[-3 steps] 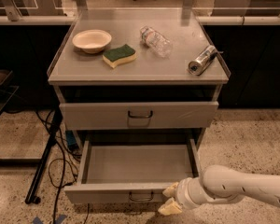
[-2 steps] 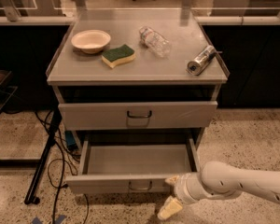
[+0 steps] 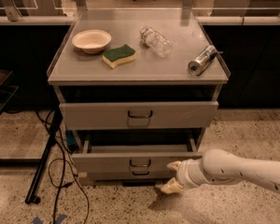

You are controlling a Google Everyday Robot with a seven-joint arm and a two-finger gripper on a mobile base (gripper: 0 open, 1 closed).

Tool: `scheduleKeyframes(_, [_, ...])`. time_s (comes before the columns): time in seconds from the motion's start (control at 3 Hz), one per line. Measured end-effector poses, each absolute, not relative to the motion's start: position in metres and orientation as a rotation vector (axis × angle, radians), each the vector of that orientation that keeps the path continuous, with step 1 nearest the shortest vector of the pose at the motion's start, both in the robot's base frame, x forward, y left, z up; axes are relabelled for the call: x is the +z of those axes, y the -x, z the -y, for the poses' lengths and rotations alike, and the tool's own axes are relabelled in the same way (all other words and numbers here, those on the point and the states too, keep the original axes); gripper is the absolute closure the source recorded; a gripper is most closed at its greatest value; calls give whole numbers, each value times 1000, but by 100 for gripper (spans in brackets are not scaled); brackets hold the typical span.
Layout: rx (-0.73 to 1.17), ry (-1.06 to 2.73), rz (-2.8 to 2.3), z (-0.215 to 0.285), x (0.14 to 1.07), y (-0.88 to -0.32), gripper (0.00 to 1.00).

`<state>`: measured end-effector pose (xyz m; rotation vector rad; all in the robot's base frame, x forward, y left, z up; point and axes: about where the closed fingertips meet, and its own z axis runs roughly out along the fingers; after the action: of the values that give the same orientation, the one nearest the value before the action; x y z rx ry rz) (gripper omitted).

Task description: Close middle drawer

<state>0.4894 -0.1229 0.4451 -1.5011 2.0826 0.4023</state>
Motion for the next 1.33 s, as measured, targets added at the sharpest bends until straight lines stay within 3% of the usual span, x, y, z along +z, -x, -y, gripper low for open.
scheduleKeyframes(0.33, [398,1501,-2078,123,446,-492,37])
scheduleKeyframes(0.67, [427,1497,-2051,119,452,-486,13])
scheduleKeyframes(1.0, [480,1521,-1969,89,459,-482,0])
scheduleKeyframes(1.33, [487,1529,-1955,72,451,-501,14])
